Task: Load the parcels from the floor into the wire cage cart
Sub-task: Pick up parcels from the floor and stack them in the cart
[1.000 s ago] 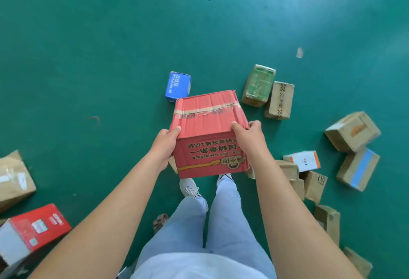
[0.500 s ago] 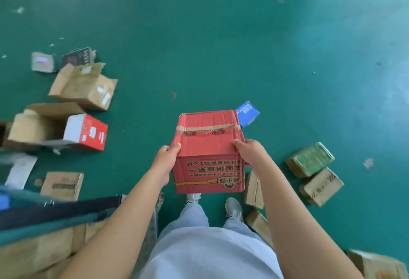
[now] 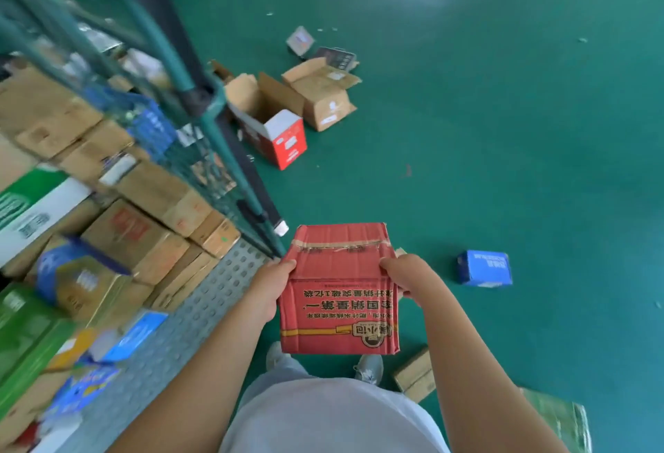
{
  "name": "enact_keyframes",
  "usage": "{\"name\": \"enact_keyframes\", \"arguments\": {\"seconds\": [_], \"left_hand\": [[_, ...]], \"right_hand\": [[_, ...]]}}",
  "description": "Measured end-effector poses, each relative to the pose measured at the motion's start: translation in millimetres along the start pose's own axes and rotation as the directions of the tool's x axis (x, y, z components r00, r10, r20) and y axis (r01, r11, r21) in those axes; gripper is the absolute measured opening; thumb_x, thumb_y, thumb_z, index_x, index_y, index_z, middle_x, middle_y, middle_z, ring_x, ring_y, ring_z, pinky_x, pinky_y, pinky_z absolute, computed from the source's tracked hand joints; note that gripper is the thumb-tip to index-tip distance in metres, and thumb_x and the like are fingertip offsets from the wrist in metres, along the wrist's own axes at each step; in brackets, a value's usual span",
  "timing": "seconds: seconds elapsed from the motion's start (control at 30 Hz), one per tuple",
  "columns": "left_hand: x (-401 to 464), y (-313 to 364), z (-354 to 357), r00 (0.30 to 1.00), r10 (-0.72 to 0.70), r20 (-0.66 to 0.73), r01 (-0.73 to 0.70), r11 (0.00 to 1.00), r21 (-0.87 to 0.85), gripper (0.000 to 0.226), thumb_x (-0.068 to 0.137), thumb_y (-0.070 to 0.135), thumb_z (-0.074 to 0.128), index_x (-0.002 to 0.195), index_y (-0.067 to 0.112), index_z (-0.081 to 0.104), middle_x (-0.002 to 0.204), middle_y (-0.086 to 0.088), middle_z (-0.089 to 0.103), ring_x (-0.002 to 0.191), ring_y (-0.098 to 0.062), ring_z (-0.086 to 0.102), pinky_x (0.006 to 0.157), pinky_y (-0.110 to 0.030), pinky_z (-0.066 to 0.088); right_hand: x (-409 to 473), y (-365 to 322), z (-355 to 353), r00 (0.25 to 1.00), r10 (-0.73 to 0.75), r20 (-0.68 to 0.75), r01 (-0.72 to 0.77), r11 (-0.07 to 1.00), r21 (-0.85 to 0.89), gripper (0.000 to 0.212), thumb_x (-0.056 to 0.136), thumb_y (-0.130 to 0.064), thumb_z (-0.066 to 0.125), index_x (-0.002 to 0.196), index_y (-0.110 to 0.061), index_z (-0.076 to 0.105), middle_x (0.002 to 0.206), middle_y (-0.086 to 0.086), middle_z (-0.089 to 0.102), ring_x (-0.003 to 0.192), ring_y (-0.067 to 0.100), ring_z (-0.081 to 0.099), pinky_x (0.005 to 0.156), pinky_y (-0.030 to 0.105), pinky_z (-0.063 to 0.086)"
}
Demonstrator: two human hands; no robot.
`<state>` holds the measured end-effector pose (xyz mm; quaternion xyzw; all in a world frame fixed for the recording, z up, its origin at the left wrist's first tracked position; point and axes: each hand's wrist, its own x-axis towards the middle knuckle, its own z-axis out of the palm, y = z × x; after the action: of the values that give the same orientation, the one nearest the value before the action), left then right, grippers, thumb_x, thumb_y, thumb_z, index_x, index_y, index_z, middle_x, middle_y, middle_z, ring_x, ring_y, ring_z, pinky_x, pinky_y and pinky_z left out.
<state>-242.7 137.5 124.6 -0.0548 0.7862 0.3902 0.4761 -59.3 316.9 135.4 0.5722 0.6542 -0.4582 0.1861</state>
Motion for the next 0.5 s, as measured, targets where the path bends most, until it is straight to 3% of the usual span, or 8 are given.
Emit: {"name": "enact_keyframes", "arguments": {"seconds": [0.1,0.17,0.27,0.4,0.5], "left_hand": [[-10,-30,-51,0.997,-0.047,-0.065,0.041,0.995,-0.091,0.023,0.107,0.03,0.053,0.111,0.012,0.067,0.097,-0.015,0.075,0.082,-0.03,0.071,0.061,-0.032,0.05],[-14,-50,-83,0.991,-0.081,-0.105,0.064,0.986,-0.152,0.024,0.106,0.031,0.055,0.11,0.009,0.066,0.093,-0.015,0.074,0.077,-0.029,0.071,0.057,-0.031,0.049],[-20,-83,-140,0.98,-0.126,-0.153,0.087,0.966,-0.242,0.027,0.106,0.031,0.056,0.106,0.006,0.066,0.086,-0.015,0.072,0.073,-0.028,0.07,0.058,-0.031,0.05],[-28,-129,-220,0.958,-0.159,-0.239,0.067,0.934,-0.351,0.025,0.105,0.03,0.056,0.096,0.008,0.064,0.081,-0.013,0.071,0.069,-0.027,0.069,0.059,-0.031,0.051],[-28,-161,-277,0.94,-0.177,-0.292,0.035,0.901,-0.432,0.022,0.103,0.029,0.059,0.093,0.011,0.066,0.083,-0.012,0.073,0.074,-0.028,0.07,0.071,-0.034,0.054]], "right_hand": [[-18,-40,34,0.995,-0.059,0.085,0.069,0.99,-0.121,0.038,0.107,-0.035,0.043,0.079,-0.011,0.053,0.069,0.001,0.053,0.061,0.015,0.049,0.058,0.024,0.042],[-30,-64,60,0.988,-0.087,0.127,0.112,0.973,-0.203,0.039,0.107,-0.036,0.043,0.078,-0.012,0.053,0.07,0.0,0.054,0.06,0.014,0.049,0.058,0.024,0.04],[-41,-100,112,0.975,-0.121,0.186,0.168,0.95,-0.263,0.038,0.105,-0.039,0.047,0.084,-0.01,0.059,0.08,0.005,0.064,0.071,0.019,0.058,0.073,0.031,0.051],[-65,-149,189,0.955,-0.191,0.226,0.26,0.907,-0.33,0.046,0.101,-0.046,0.05,0.099,-0.003,0.067,0.099,0.011,0.073,0.086,0.024,0.065,0.08,0.034,0.051],[-84,-184,243,0.937,-0.247,0.245,0.321,0.886,-0.335,0.05,0.097,-0.05,0.056,0.113,-0.004,0.067,0.105,0.012,0.074,0.09,0.025,0.066,0.082,0.035,0.05]]}}
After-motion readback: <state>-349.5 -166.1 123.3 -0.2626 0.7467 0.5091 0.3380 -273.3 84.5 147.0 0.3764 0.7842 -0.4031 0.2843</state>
